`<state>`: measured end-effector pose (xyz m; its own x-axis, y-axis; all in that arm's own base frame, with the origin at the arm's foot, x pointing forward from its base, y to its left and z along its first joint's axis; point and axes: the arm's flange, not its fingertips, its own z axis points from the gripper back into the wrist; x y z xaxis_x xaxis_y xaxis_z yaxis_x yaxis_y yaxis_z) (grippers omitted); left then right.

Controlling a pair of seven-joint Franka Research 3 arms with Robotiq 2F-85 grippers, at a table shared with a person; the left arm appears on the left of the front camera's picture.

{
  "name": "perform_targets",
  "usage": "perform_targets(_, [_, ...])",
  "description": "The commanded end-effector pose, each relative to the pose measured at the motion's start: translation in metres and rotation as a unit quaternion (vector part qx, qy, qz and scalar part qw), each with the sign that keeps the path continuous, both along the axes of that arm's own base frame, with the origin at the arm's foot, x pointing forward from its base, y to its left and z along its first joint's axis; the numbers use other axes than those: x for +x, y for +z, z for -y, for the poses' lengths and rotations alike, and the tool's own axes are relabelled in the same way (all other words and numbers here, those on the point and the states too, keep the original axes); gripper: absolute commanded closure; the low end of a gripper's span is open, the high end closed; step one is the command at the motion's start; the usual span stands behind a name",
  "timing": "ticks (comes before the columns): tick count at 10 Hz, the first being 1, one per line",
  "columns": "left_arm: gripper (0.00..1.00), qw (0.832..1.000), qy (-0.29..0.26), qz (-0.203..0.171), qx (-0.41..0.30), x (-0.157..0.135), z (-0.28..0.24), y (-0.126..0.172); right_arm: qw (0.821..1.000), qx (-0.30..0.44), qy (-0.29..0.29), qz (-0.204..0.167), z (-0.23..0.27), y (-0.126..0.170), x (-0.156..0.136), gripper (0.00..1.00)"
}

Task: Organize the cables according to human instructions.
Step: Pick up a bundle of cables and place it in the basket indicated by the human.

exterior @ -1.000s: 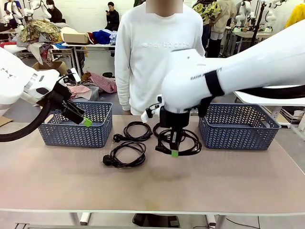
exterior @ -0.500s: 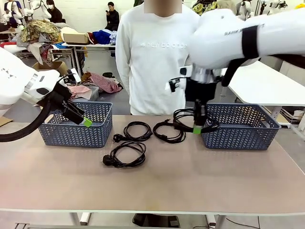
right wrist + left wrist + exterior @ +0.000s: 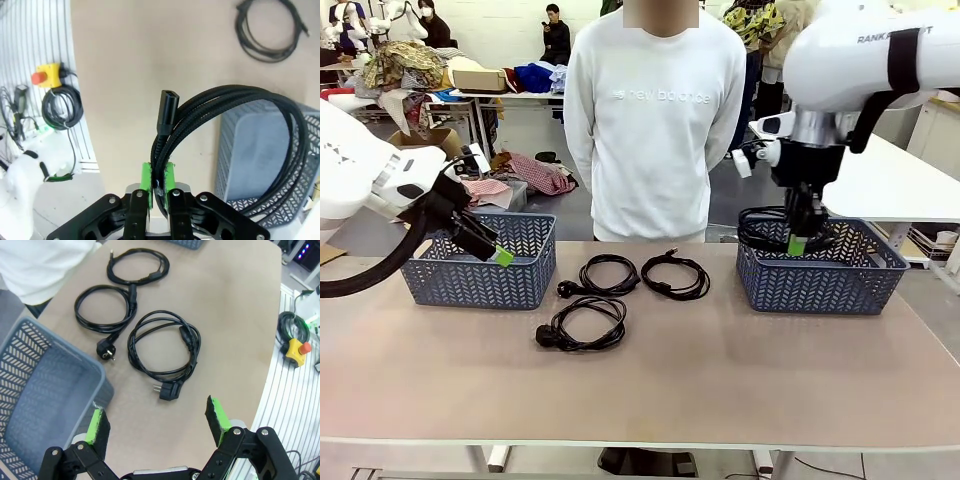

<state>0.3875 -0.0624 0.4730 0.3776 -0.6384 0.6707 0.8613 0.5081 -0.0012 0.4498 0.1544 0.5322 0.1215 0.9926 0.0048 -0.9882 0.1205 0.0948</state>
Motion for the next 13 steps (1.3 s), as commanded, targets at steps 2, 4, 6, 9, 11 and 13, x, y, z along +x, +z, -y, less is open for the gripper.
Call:
perform_targets(2, [0.00,1.000,-0.010,0.005,-0.010,0.001,-0.001,-0.001,1.000,0.000,0.000,0.000,0.000,0.000,0.000,1.00])
perform_targets(4, [0.00,1.000,-0.010,0.005,-0.010,0.001,-0.001,-0.001,1.000,0.000,0.000,0.000,0.000,0.000,0.000,1.00])
perform_targets(6, [0.00,1.000,-0.010,0.005,-0.010,0.001,-0.001,-0.001,1.000,0.000,0.000,0.000,0.000,0.000,0.000,1.00])
perform_targets(9, [0.00,1.000,-0.010,0.005,-0.010,0.001,-0.001,-0.001,1.000,0.007,-0.007,0.002,0.002,-0.012,0.010,0.88])
perform_targets(11, [0.00,1.000,-0.010,0.005,-0.010,0.001,-0.001,-0.001,1.000,0.004,-0.024,0.015,0.027,-0.018,0.024,0.88])
perform_targets(13, [0.00,1.000,-0.010,0.005,-0.010,0.001,-0.001,-0.001,0.999,-0.009,-0.037,0.031,0.046,-0.024,0.037,0.88])
